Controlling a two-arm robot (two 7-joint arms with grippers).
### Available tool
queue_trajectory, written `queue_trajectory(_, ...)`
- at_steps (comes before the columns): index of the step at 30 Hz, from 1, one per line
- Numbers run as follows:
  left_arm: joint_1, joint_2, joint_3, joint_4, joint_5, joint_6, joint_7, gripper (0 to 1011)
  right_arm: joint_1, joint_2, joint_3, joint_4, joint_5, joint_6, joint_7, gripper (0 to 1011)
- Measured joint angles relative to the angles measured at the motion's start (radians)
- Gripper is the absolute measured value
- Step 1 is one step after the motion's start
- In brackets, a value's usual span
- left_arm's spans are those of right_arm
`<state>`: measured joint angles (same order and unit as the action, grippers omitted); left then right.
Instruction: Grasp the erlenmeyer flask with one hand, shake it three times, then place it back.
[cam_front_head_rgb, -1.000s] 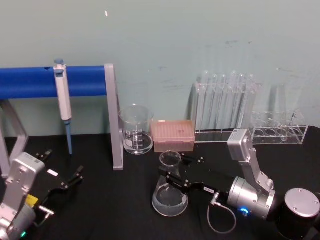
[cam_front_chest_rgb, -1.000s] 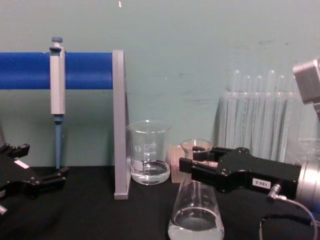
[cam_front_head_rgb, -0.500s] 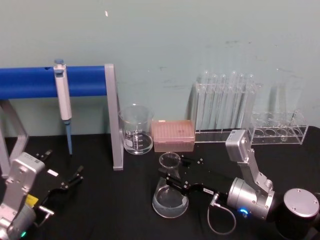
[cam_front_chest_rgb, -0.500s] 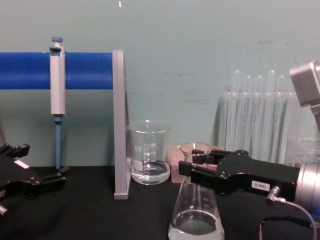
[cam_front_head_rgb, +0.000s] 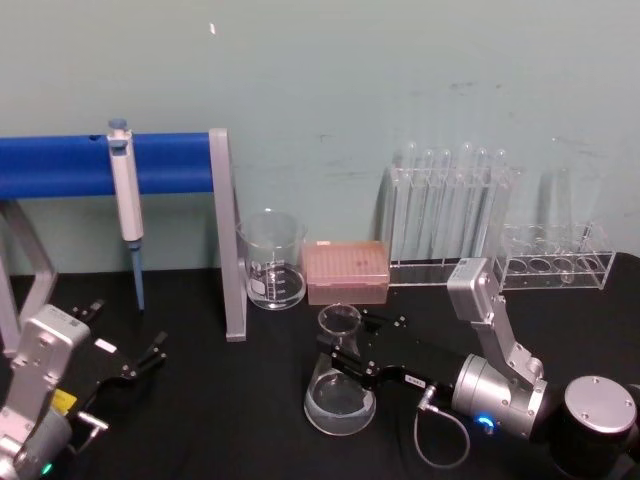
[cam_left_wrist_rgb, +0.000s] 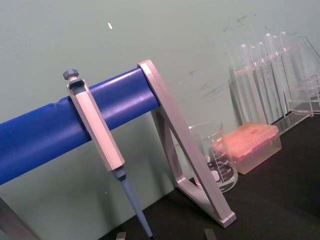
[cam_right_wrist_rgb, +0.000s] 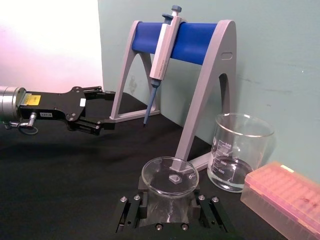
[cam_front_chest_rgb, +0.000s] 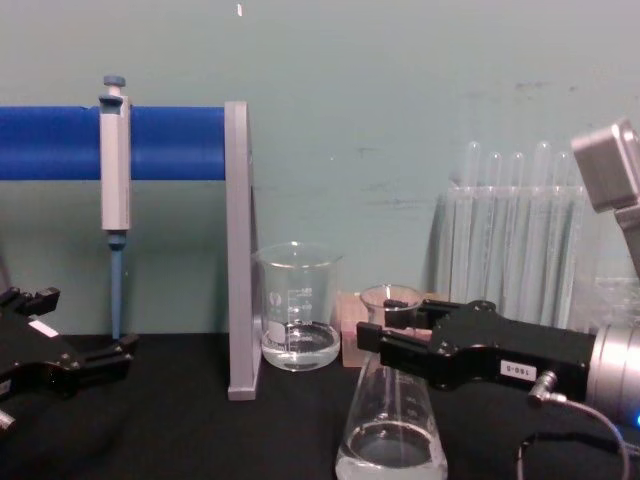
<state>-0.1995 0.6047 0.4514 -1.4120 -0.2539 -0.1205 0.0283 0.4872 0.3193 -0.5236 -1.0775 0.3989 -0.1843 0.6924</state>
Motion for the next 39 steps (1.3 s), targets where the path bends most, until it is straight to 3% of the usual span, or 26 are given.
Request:
queue_trajectory(35, 0.0, 0.0, 0.0, 0.0, 0.0, 0.0, 0.0, 1001, -0.001, 0.0, 0.001, 0.002, -0.001, 0.0, 0.001, 461)
queue_trajectory(37, 0.0, 0.0, 0.0, 0.0, 0.0, 0.0, 0.0, 1001, -0.001, 0.001, -0.002, 0.004, -0.005, 0.003, 0.001, 473)
queue_trajectory(39, 0.0, 0.0, 0.0, 0.0, 0.0, 0.0, 0.0, 1001, -0.002, 0.001, -0.002, 0.004, -0.006, 0.003, 0.001, 548)
